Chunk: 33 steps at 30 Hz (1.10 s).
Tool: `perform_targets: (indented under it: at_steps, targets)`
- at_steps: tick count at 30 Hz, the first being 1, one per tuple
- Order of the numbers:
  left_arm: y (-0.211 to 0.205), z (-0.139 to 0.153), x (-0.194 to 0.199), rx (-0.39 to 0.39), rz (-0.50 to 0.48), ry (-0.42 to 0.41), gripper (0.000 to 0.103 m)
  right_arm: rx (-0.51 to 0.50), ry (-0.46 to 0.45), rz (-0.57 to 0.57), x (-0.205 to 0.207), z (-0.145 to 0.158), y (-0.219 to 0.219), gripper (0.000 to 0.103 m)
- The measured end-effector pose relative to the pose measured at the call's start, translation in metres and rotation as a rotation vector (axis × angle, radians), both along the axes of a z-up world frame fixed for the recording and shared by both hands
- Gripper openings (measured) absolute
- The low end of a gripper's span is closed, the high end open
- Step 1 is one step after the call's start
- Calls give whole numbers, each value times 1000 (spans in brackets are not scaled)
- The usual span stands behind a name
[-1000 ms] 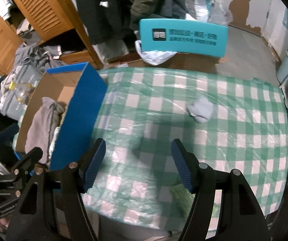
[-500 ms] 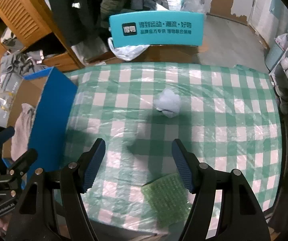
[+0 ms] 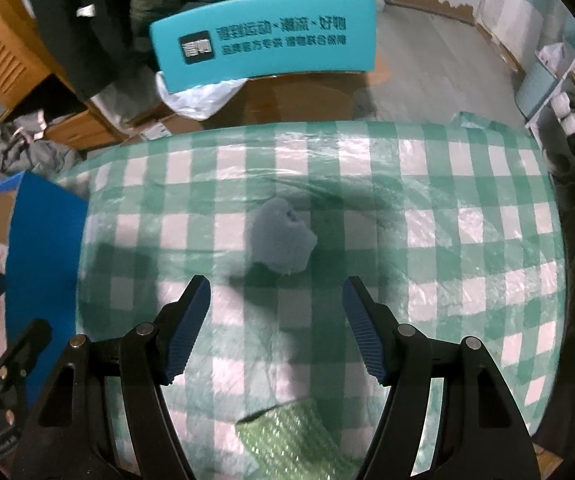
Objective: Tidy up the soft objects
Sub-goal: 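Move both tools over the table toward the small grey sock and green scrubber, then close the right tool on the small grey sock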
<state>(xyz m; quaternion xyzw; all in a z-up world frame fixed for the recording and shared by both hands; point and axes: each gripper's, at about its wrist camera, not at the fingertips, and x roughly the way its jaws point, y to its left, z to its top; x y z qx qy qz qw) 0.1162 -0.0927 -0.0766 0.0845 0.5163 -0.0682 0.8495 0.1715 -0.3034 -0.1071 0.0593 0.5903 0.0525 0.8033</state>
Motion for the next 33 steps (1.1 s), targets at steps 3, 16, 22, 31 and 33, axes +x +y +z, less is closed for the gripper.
perform_targets:
  at_steps: [3,16,22,31,33]
  targets:
    - [-5,-10,11,-1,-2,21,81,15,18,-15,11,-11,-5,68]
    - [-4,-45,35,-21,22,95,81,48,73,-46,44,-49,-3,68]
    - [-5,-51,36,-20,17,109,81,14,83,-20,47,-61,9,68]
    - [-6,-50,32,-23,7,111,81,-9,93,0,41,-65,12,31]
    - [-6,-49,32,-25,8,109,81,-8,93,6,37,-62,11,26]
